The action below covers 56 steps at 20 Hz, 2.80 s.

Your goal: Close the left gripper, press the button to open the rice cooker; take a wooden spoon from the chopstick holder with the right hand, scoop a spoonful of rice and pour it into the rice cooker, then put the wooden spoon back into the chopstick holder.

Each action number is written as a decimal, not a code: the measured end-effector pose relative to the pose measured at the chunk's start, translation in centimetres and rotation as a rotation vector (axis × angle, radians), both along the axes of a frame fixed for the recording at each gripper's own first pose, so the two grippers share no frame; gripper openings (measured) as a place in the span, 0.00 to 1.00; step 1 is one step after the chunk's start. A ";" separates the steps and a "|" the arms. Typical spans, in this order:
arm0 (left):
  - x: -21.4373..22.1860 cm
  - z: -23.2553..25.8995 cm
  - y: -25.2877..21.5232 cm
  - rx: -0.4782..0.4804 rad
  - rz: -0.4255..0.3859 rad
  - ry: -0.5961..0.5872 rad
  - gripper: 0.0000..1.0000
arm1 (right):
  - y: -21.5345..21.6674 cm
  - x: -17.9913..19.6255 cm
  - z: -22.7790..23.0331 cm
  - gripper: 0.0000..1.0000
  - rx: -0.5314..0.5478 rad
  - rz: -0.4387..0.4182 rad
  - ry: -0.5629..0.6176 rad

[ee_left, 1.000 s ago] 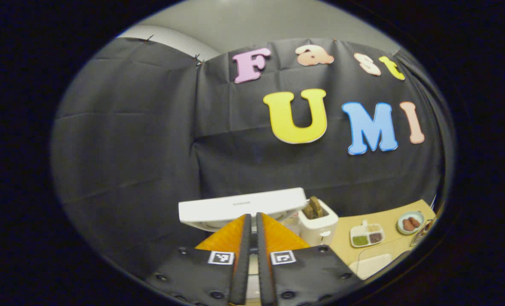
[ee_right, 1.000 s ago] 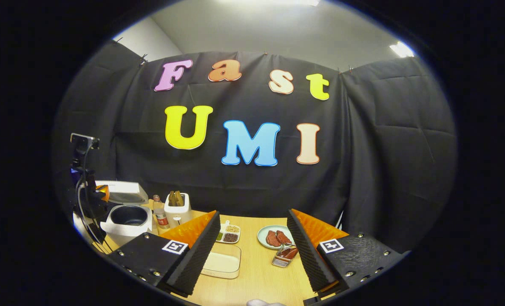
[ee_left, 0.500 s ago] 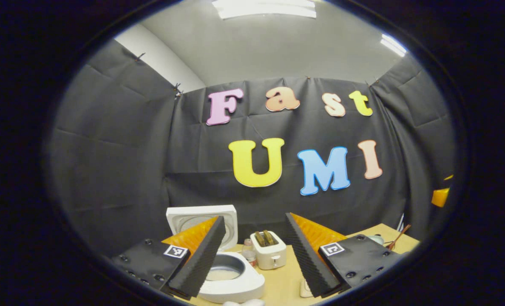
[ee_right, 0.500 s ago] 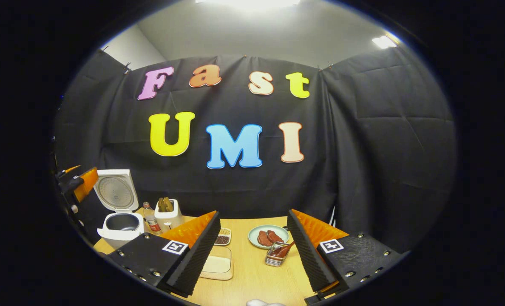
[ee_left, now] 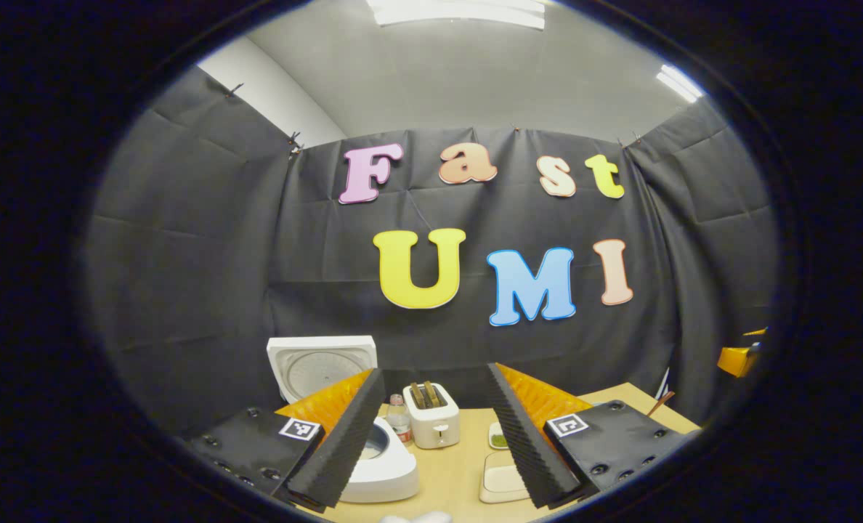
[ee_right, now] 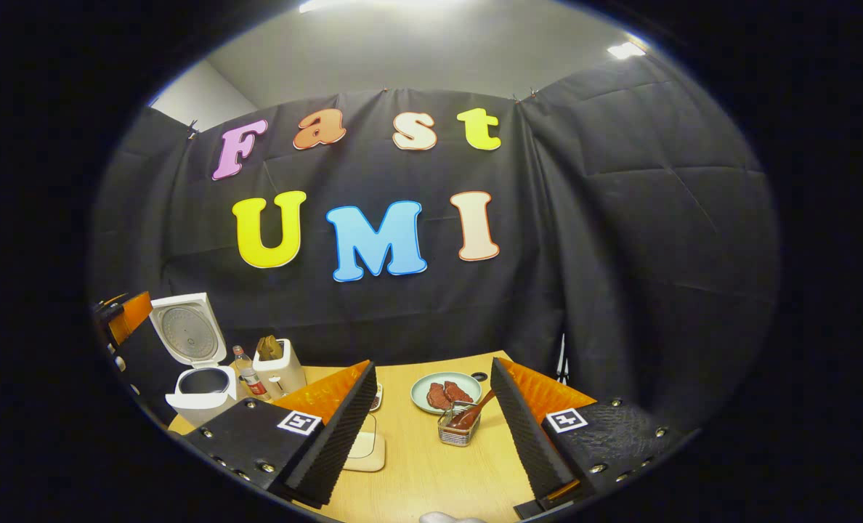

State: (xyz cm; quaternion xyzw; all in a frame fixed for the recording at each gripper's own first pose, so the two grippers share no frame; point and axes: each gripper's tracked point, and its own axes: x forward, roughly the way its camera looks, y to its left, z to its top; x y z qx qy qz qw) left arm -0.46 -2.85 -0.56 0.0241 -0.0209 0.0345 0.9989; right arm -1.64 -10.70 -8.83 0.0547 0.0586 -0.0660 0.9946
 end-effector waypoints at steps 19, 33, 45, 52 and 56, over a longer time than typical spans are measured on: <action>1.8 -3.6 -6.2 -0.001 0.038 0.041 0.97 | -7.3 13.0 -22.1 0.97 0.239 -0.025 0.189; 7.2 -8.4 -10.7 0.015 0.109 0.107 0.99 | -11.9 26.8 -28.8 0.71 0.389 -0.009 0.223; 6.1 -8.1 -9.8 0.033 0.110 0.100 0.99 | -10.0 27.0 -25.1 0.16 0.319 0.051 0.191; 5.6 -7.3 -5.5 0.041 0.088 0.081 0.96 | -9.8 25.5 -16.1 0.16 0.157 0.009 0.094; 5.1 -6.8 -2.3 0.019 0.081 0.083 0.98 | -8.0 24.2 -8.4 0.16 0.092 0.011 0.017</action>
